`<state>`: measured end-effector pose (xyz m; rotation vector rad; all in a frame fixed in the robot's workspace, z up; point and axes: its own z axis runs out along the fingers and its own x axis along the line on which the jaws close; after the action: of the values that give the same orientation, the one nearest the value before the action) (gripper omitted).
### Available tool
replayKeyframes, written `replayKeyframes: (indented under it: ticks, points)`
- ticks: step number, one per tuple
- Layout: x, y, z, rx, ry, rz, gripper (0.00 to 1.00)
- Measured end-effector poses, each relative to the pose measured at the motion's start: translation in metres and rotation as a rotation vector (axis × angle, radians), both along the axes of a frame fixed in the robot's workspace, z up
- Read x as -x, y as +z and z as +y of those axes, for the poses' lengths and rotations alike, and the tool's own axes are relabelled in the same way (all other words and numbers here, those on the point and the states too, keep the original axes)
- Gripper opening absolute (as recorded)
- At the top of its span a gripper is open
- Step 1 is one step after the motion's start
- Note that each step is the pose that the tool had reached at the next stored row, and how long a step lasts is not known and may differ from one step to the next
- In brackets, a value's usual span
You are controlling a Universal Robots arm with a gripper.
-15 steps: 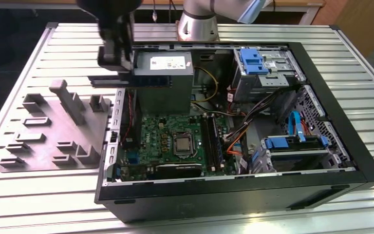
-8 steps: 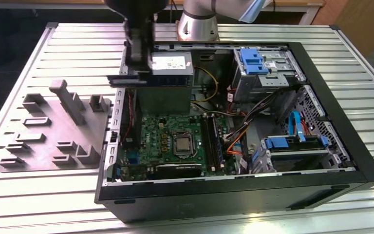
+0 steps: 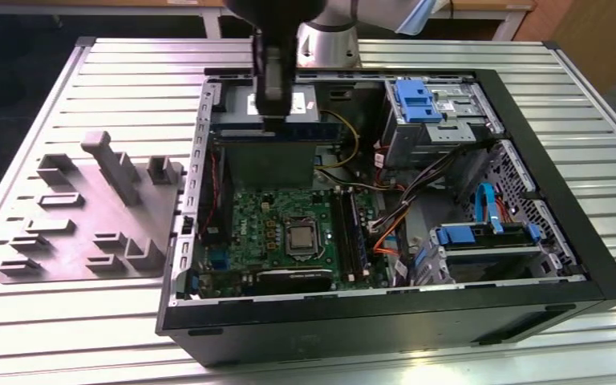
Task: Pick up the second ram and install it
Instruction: 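Pick up the second ram and move it above second insertion slot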
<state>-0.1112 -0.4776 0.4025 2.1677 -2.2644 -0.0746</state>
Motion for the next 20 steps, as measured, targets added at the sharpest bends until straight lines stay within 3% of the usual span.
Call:
replayKeyframes:
  ticks: [6, 13, 20]
  points:
    - [-0.019, 0.0001, 0.0000, 0.0002, 0.000, 0.0001, 0.11]
    - [-0.020, -0.0011, 0.0001, 0.0000, 0.000, 0.0000, 0.11]
    - [-0.020, -0.0135, 0.0000, 0.0001, 0.000, 0.0000, 0.11]
